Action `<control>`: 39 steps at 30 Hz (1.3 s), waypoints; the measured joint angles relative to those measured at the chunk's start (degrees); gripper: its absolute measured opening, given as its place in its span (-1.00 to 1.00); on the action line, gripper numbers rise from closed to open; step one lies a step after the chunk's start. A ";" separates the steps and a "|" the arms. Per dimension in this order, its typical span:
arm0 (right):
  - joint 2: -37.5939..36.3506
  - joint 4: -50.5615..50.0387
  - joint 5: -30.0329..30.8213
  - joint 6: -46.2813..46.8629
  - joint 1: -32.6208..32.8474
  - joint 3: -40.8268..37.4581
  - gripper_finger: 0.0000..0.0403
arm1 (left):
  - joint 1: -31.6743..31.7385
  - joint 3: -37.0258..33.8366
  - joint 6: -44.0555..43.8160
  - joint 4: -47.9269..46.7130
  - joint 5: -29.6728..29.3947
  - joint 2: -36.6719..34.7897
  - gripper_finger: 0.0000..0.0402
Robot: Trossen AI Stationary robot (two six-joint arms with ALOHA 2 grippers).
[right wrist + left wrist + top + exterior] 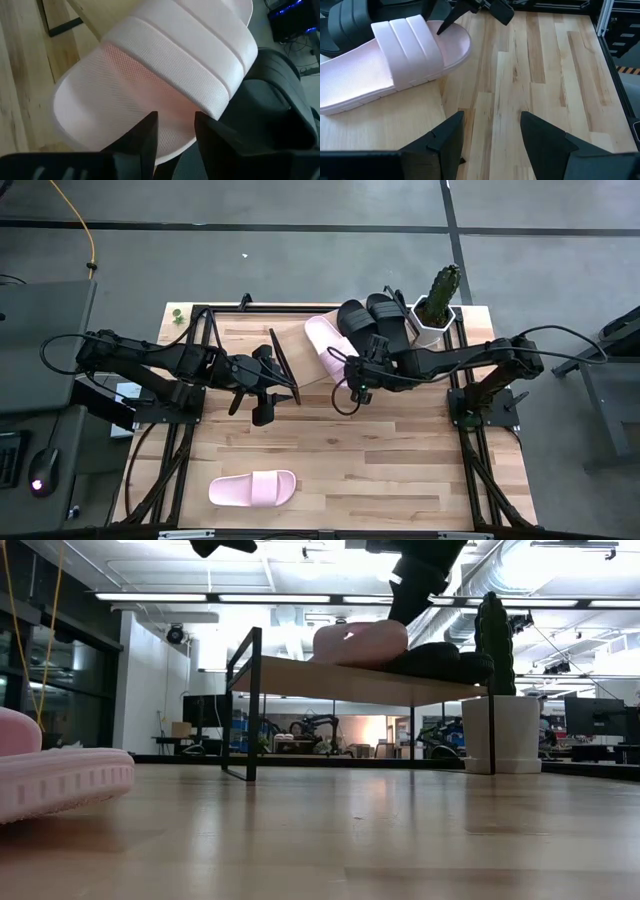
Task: Pick and place slides into the shelf
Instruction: Put the right pink slide on the shelf, then put the pink slide on the shelf
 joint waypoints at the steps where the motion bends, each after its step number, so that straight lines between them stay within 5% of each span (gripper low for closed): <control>1: 0.00 -0.27 -0.02 0.44 0.00 0.02 -0.38 | 0.00 0.00 0.00 0.00 0.00 0.02 -0.08; 17: -0.45 -1.59 -0.67 5.28 0.00 0.07 -0.38 | 0.00 0.00 -0.04 -0.48 0.00 0.02 -0.08; 27: -4.22 0.17 -7.38 10.38 1.07 0.09 -0.39 | 0.00 0.00 -0.64 -0.47 1.07 0.00 -0.08; 33: -4.46 4.65 -8.40 5.86 2.18 0.11 -0.39 | 0.00 0.00 -0.55 -0.44 3.50 0.00 -0.08; 39: -4.46 14.18 -18.99 -2.19 3.16 0.11 -0.39 | 0.00 0.00 -0.31 -1.52 3.69 0.00 -0.08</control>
